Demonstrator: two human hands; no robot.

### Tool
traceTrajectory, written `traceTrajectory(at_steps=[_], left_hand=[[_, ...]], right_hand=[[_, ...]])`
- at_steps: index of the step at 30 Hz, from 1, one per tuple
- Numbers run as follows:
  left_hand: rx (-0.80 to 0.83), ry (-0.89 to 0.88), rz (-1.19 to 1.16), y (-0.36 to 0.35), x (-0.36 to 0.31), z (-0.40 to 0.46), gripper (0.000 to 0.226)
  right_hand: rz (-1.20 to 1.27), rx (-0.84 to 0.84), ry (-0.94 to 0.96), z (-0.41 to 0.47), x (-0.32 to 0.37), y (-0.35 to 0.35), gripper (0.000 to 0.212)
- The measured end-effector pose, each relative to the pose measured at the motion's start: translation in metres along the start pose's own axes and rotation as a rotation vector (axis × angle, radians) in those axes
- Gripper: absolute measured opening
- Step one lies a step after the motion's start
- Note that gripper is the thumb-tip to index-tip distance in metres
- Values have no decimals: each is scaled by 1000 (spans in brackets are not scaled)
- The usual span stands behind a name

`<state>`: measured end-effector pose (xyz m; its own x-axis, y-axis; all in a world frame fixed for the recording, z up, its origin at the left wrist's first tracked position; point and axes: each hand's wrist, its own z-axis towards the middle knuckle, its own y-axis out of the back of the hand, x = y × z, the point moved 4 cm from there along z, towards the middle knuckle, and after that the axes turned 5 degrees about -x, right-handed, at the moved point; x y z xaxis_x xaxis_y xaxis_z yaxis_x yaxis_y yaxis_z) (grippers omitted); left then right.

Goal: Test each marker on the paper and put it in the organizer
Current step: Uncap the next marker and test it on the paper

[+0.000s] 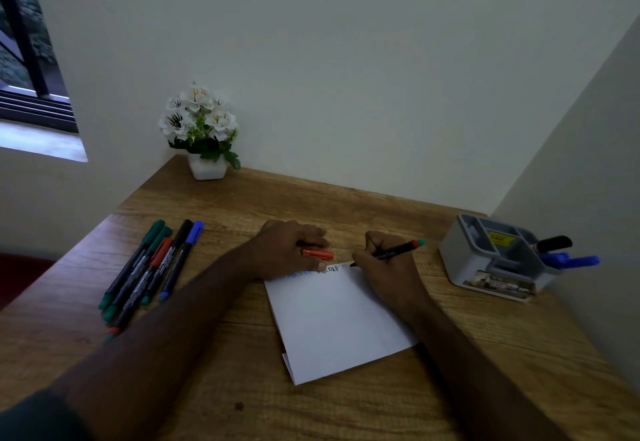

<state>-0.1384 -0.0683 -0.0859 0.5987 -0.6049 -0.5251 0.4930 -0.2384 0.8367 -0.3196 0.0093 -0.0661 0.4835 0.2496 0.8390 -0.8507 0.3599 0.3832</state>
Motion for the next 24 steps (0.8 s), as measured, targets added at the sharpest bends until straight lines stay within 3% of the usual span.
traceTrajectory(at_steps=[8,14,24], left_hand=[[-9,-1,-20,-1,3,1,82],[-18,3,-13,1,-1,-2,70],[-4,7,-20,-2,3,1,76]], right_hand=[[-11,-9,13,0,1,-1,35],[-11,-2,3,0,-1,0,46],[-13,-38,2,0,-2,1,43]])
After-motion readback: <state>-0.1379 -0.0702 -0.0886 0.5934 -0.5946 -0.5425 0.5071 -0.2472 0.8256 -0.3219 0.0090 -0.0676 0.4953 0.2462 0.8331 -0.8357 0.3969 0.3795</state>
